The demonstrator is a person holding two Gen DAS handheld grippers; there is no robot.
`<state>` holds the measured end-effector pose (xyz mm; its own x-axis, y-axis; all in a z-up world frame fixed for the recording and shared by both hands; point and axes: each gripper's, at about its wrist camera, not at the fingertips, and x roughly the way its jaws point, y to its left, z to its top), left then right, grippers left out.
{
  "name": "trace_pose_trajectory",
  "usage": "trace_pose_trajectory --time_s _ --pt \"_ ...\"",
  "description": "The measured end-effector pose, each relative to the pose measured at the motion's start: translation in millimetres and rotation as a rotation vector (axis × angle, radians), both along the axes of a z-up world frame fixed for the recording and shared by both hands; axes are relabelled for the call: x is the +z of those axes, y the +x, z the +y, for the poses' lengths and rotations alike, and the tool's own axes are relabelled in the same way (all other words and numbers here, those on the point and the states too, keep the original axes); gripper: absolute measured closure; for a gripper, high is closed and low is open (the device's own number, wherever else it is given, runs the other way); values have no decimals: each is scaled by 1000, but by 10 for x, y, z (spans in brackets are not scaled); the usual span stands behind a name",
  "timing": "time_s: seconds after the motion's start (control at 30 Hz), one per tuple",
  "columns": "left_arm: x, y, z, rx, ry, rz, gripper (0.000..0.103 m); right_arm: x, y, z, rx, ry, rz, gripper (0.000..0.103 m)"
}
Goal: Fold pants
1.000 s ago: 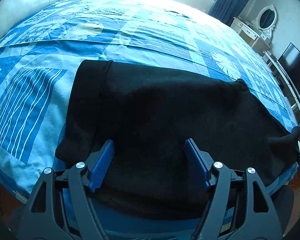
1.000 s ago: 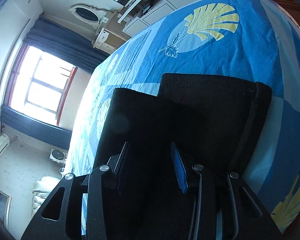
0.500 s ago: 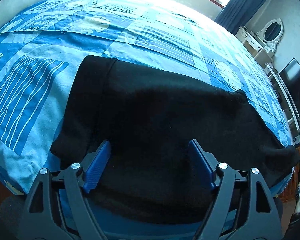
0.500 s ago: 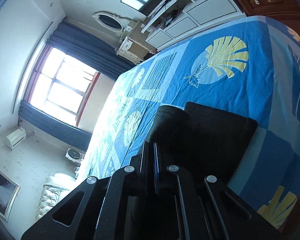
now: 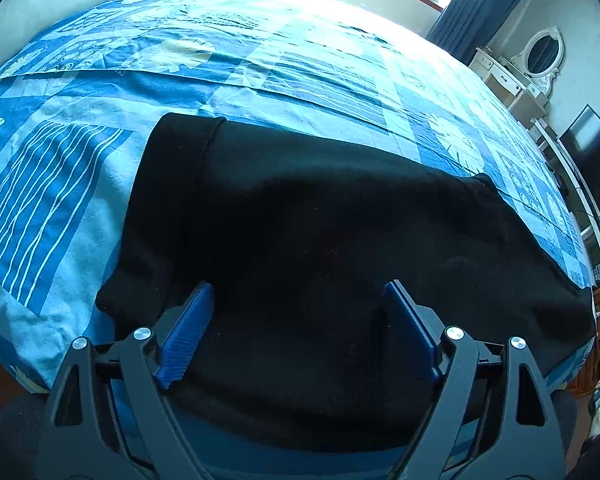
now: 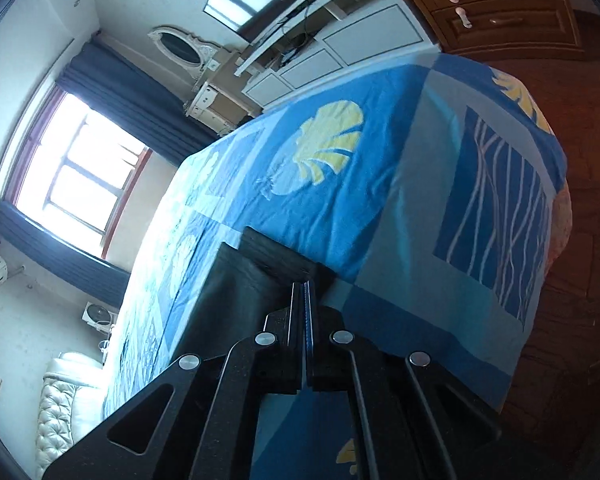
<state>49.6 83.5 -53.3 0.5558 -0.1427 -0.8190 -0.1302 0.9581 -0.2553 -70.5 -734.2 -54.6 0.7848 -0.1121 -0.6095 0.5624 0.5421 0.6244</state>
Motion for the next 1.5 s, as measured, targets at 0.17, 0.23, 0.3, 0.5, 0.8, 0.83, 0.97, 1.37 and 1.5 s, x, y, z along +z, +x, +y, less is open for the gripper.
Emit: trace_pose_trajectory --time_s 0.17,0.23,0.3,0.5,0.8,0.83,0.97,1.37,1.5 --pt "5 -14 29 28 -31 -15 15 150 836 -25 278 -79 128 67" --pt "9 -34 52 40 -48 -24 15 145 1109 -20 337 -136 190 59" --pt "9 -47 57 48 -55 -27 15 109 1358 -48 371 -173 252 52" --pt "4 -28 1 65 -22 -19 14 -166 1740 64 481 -238 399 46" --pt "-2 -7 -36 72 4 -7 12 92 1390 13 370 -386 318 97" --pt "-4 -5 -37 72 2 -7 12 6 1395 -29 363 -374 346 96" --pt "-8 3 -47 74 11 -5 11 -189 1410 -70 330 -338 342 93" --pt "-10 19 -64 68 9 -7 8 -77 660 -556 269 -59 211 53" --pt "23 -8 -55 62 1 -15 8 -235 712 -675 305 34 181 43"
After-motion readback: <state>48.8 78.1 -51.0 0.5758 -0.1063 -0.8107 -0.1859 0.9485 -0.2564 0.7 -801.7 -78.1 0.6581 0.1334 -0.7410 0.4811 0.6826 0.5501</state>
